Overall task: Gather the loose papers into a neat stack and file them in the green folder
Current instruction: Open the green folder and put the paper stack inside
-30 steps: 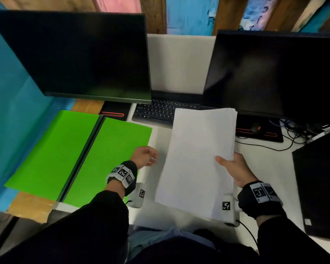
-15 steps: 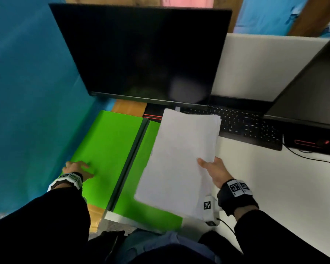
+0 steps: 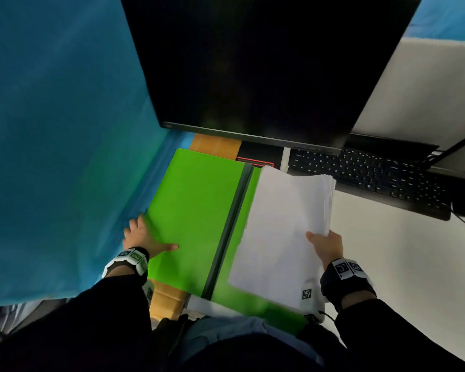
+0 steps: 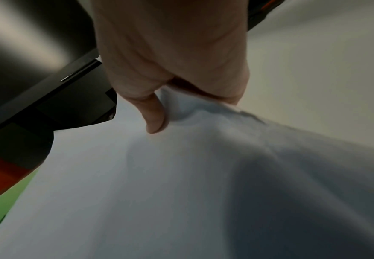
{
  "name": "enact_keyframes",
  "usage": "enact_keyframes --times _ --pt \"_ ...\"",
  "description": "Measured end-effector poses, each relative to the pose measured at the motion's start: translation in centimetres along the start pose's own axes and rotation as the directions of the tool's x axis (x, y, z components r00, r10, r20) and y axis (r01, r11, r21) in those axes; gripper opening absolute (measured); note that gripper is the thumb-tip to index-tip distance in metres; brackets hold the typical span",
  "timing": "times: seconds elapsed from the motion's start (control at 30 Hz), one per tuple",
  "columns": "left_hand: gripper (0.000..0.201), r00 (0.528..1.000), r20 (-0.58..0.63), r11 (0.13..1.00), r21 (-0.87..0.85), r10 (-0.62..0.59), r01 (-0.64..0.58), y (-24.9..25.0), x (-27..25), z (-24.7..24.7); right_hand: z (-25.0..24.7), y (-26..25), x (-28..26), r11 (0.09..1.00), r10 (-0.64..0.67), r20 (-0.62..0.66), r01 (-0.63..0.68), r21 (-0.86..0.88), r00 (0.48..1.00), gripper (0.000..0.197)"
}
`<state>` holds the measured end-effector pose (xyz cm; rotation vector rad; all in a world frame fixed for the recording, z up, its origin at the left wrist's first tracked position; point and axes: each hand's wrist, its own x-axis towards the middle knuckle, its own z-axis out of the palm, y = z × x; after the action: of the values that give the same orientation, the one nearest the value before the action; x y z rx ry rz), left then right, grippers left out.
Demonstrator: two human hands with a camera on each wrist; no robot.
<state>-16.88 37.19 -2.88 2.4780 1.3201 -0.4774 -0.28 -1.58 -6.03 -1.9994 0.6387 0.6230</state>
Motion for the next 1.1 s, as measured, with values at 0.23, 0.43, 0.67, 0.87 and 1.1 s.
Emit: enact_keyframes --times 0.23,0.43,0.67,0.87,1.1 --pt "0.150 0.999 0.041 0.990 0.138 0.004 -0.010 0.7 -0.4 0.3 -0.6 0.8 0.3 0.997 0.010 -0.006 -0.010 -0.074 1.000 0.043" --pt "0.149 0.994 0.103 0.973 0.229 -0.027 0.002 2.0 0.1 -0.6 1.4 0.6 -2.1 0.984 -0.037 -0.030 0.031 -0.177 0.999 0.039" --pt "0.110 0.982 0.175 0.965 0.260 -0.066 0.019 2.2 0.8 -3.2 1.1 0.5 -2.8 0.978 -0.040 -0.032 0.033 -0.208 0.999 0.042" --pt "0.038 0.912 0.247 0.943 -0.153 0.327 -0.297 1.4 -1.2 -8.8 0.0 0.6 -2.7 0.980 -0.048 -0.037 0.039 -0.197 0.998 0.044" --pt "0.047 0.686 0.240 0.680 -0.545 0.687 -0.490 5.1 -9.0 -14.1 -0.2 0.5 -3.0 0.973 -0.067 -0.055 0.053 -0.224 0.996 0.043"
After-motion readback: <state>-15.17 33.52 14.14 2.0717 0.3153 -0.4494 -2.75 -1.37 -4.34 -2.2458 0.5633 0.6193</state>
